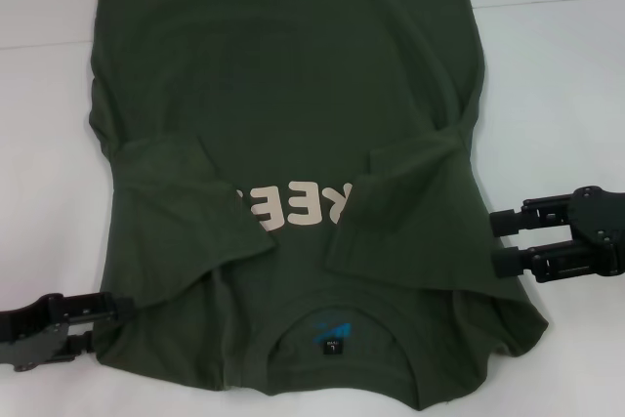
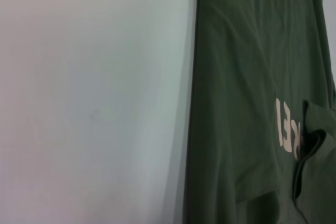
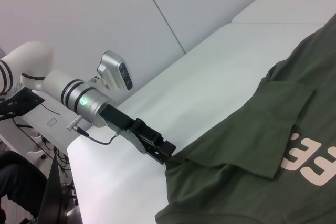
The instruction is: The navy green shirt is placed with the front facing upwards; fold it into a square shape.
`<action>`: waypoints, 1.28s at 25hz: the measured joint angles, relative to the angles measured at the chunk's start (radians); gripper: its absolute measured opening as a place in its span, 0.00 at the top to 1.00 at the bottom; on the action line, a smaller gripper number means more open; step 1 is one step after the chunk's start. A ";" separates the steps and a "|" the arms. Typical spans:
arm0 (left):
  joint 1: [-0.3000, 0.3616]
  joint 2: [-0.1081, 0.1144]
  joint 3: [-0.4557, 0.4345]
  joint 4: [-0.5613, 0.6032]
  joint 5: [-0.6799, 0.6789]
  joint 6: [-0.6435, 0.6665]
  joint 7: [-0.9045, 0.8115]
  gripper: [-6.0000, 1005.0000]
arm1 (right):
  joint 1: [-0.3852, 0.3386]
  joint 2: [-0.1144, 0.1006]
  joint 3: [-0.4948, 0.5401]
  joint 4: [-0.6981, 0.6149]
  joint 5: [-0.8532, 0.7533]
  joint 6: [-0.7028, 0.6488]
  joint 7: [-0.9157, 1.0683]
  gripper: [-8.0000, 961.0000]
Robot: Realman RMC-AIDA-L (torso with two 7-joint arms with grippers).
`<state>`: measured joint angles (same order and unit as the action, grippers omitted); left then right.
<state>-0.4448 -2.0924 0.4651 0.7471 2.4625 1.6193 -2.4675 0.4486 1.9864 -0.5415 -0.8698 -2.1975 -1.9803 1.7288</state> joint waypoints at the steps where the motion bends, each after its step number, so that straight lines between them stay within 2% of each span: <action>1: 0.000 0.000 0.000 0.000 0.001 -0.001 -0.001 0.33 | 0.000 0.000 0.000 0.000 0.001 0.000 0.000 0.21; 12: -0.004 0.002 0.032 0.003 0.021 -0.001 -0.002 0.36 | -0.008 -0.006 0.000 0.011 0.038 -0.001 0.000 0.21; 17: -0.007 0.003 0.033 0.004 0.021 -0.002 -0.003 0.59 | -0.010 -0.006 0.000 0.012 0.038 -0.002 0.000 0.21; 20: -0.008 0.003 0.033 0.003 0.023 -0.003 -0.004 0.79 | -0.010 -0.006 0.000 0.012 0.038 -0.002 0.000 0.21; 25: -0.009 0.003 0.033 0.002 0.026 -0.003 -0.004 0.99 | -0.010 -0.006 0.000 0.012 0.038 -0.002 0.000 0.21; 29: -0.009 0.004 0.033 0.003 0.026 -0.001 -0.003 0.99 | -0.010 -0.008 -0.001 0.012 0.036 -0.002 0.014 0.21; 32: -0.009 0.005 0.030 0.007 0.026 0.004 -0.002 0.99 | -0.011 -0.026 -0.007 0.005 0.024 -0.002 0.075 0.21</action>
<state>-0.4541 -2.0874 0.4950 0.7542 2.4884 1.6233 -2.4696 0.4376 1.9602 -0.5485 -0.8647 -2.1738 -1.9819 1.8040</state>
